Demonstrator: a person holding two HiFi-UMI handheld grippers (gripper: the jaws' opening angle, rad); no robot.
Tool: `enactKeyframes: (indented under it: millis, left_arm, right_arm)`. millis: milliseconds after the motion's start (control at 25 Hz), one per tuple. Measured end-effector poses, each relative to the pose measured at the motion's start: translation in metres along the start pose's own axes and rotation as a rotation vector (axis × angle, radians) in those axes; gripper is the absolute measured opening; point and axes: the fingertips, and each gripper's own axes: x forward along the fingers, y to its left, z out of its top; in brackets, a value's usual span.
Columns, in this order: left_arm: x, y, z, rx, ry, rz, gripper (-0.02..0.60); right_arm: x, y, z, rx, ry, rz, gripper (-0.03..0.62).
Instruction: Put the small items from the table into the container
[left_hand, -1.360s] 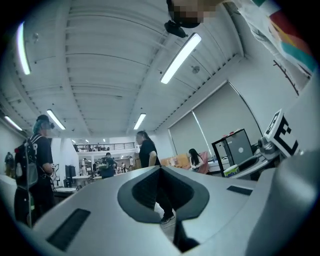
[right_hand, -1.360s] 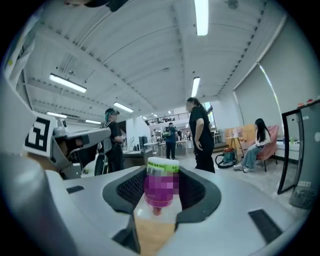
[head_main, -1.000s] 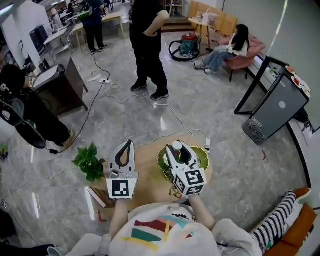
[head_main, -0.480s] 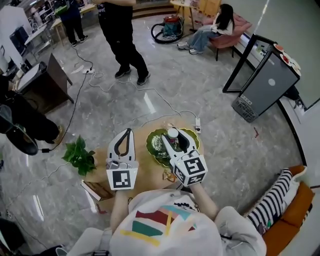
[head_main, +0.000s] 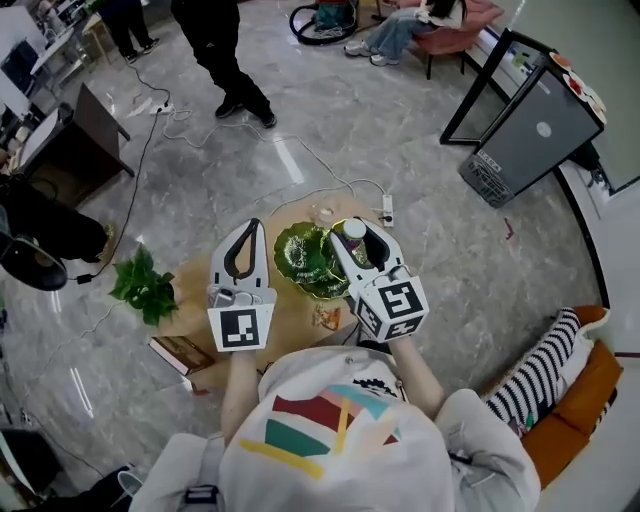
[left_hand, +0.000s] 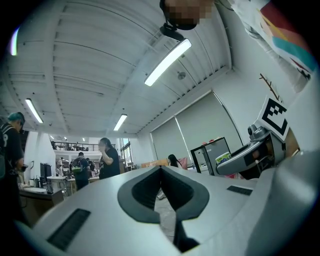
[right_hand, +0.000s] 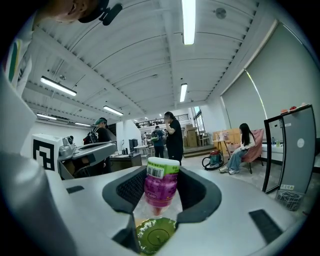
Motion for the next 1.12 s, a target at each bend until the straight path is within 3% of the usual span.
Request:
enactKeyframes:
  millis: [160,400,680,840,1120]
  left_arm:
    - [0.011,-0.015,0.003,-0.024,-0.003,0.001,0.008]
    - [0.024,-0.031,-0.005,-0.044,0.028,0.003,0.008]
    - [0.029,-0.037,-0.013,-0.042,0.066,0.02,0.008]
    - [0.03,-0.035,-0.018,-0.04,0.077,0.027,0.008]
    - [0.033,-0.038,-0.02,-0.049,0.07,0.025,0.008]
  right_arm:
    - [-0.006,-0.034,-0.023,0.011,0.066,-0.044,0.184]
    - [0.006,-0.09,-0.108,-0.009,0.24,-0.106,0.184]
    - [0.015,-0.117,-0.196,0.021,0.445,-0.132,0.189]
    - [0.02,-0.12,-0.22,0.051,0.485,-0.126,0.236]
    - [0.01,-0.125,-0.218,0.066,0.466,-0.149,0.241]
